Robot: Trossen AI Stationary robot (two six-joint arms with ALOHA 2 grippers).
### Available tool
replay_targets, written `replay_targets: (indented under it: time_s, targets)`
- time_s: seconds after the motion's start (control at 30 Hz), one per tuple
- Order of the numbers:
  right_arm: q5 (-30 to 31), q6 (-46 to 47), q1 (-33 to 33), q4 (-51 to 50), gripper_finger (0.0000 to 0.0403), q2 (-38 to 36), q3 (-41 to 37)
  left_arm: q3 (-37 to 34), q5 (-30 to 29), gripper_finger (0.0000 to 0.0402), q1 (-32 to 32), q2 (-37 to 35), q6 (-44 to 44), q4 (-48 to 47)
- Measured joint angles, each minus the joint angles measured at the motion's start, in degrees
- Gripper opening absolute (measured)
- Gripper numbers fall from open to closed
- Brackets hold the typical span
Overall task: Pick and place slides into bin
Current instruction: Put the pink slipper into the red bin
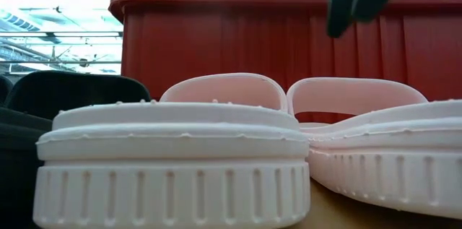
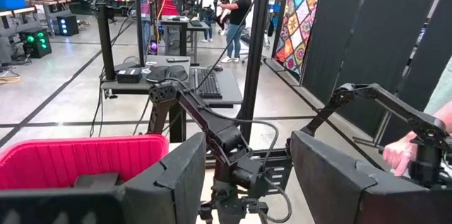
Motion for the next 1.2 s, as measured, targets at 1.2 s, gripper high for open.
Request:
replay_targets:
  time_s: [1.2]
  targets:
    - [0.24,5.56,-0.72,9.46,0.0183,-0.04,-10.83,0.0,0.03,0.0205,0.0,0.0,-0.48,-0.77]
